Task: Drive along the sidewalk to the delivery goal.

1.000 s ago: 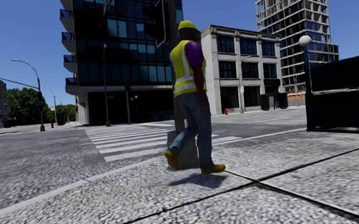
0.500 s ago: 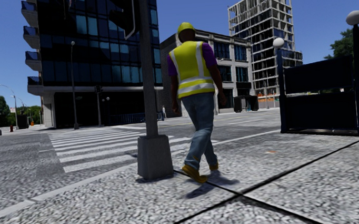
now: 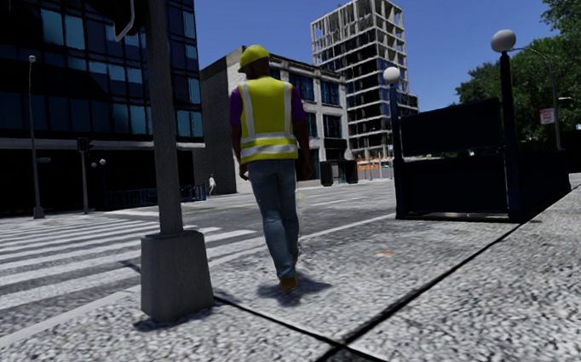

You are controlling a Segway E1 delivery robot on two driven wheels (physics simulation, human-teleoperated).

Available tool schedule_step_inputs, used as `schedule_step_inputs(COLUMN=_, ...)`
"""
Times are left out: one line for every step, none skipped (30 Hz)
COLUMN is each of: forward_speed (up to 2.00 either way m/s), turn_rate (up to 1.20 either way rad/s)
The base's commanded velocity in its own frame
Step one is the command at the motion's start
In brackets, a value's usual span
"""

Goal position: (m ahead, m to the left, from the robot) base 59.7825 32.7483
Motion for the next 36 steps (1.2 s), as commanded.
schedule_step_inputs(forward_speed=0.71, turn_rate=-0.49)
schedule_step_inputs(forward_speed=0.71, turn_rate=-0.49)
schedule_step_inputs(forward_speed=0.71, turn_rate=-0.46)
schedule_step_inputs(forward_speed=0.71, turn_rate=-0.25)
schedule_step_inputs(forward_speed=0.71, turn_rate=-0.25)
schedule_step_inputs(forward_speed=0.71, turn_rate=-0.15)
schedule_step_inputs(forward_speed=0.71, turn_rate=-0.12)
schedule_step_inputs(forward_speed=0.71, turn_rate=-0.12)
schedule_step_inputs(forward_speed=0.71, turn_rate=-0.12)
schedule_step_inputs(forward_speed=0.71, turn_rate=-0.12)
schedule_step_inputs(forward_speed=0.71, turn_rate=-0.12)
schedule_step_inputs(forward_speed=0.71, turn_rate=-0.11)
schedule_step_inputs(forward_speed=0.71, turn_rate=-0.11)
schedule_step_inputs(forward_speed=0.72, turn_rate=0.00)
schedule_step_inputs(forward_speed=0.72, turn_rate=0.00)
schedule_step_inputs(forward_speed=0.72, turn_rate=0.00)
schedule_step_inputs(forward_speed=0.73, turn_rate=0.00)
schedule_step_inputs(forward_speed=0.73, turn_rate=0.00)
schedule_step_inputs(forward_speed=0.73, turn_rate=0.00)
schedule_step_inputs(forward_speed=0.73, turn_rate=0.00)
schedule_step_inputs(forward_speed=0.73, turn_rate=0.00)
schedule_step_inputs(forward_speed=0.73, turn_rate=0.00)
schedule_step_inputs(forward_speed=0.73, turn_rate=0.00)
schedule_step_inputs(forward_speed=0.73, turn_rate=0.00)
schedule_step_inputs(forward_speed=0.73, turn_rate=0.00)
schedule_step_inputs(forward_speed=0.73, turn_rate=0.00)
schedule_step_inputs(forward_speed=0.73, turn_rate=0.00)
schedule_step_inputs(forward_speed=0.73, turn_rate=0.00)
schedule_step_inputs(forward_speed=0.73, turn_rate=0.00)
schedule_step_inputs(forward_speed=0.73, turn_rate=0.00)
schedule_step_inputs(forward_speed=0.74, turn_rate=0.00)
schedule_step_inputs(forward_speed=0.74, turn_rate=0.00)
schedule_step_inputs(forward_speed=0.74, turn_rate=0.00)
schedule_step_inputs(forward_speed=0.74, turn_rate=0.00)
schedule_step_inputs(forward_speed=0.74, turn_rate=0.00)
schedule_step_inputs(forward_speed=0.74, turn_rate=0.00)
